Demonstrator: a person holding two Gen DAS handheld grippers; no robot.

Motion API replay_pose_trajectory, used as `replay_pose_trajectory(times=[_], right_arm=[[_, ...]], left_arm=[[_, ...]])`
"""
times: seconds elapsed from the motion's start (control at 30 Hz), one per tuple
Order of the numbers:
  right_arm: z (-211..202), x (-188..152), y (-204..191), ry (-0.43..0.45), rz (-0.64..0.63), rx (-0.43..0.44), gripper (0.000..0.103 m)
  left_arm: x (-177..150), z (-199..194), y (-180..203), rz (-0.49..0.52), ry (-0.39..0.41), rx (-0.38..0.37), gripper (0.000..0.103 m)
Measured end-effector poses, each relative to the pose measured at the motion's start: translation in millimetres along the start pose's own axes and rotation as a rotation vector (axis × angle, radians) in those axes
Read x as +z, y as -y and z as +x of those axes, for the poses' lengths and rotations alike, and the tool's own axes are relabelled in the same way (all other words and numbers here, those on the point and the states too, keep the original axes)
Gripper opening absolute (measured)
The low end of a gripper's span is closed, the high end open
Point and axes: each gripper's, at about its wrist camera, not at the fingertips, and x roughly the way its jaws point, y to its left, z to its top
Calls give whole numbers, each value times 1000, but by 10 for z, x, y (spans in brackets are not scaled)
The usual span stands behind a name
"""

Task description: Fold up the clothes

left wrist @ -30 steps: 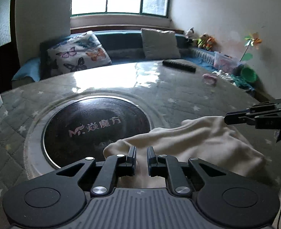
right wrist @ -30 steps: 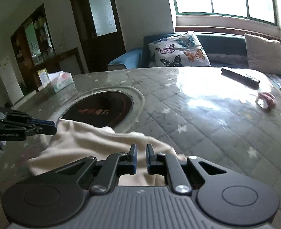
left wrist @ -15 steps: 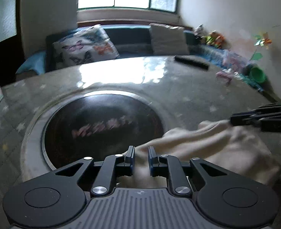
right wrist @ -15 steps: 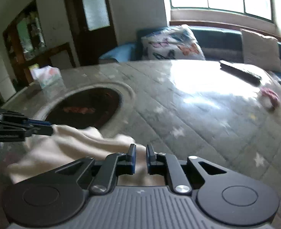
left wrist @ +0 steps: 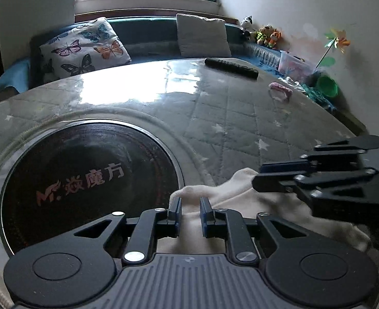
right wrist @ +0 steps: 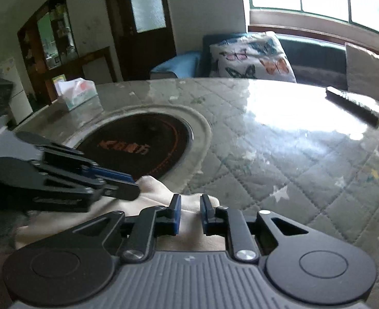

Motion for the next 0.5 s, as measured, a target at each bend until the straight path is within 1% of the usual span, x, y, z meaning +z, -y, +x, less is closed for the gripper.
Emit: replay_pose_trajectory(times=[0.13, 0.2, 0.3, 0.37, 0.5], right_arm=[[-29, -38, -134, -12, -74, 40, 16], [9, -80, -216, -27, -123, 28, 16], [-51, -92, -360, 3, -192, 18, 17], [-80, -86, -460, 16, -212, 45, 19], [-55, -114, -668, 13, -253, 97, 19]], left_arm=[[3, 31, -42, -7, -7, -9, 24], [21, 32, -82, -20, -14, -19, 24], [49, 19, -140, -23, -27, -36, 25], [62, 15, -176, -12, -37, -39, 25], [79, 48, -261, -34, -58, -68, 25]])
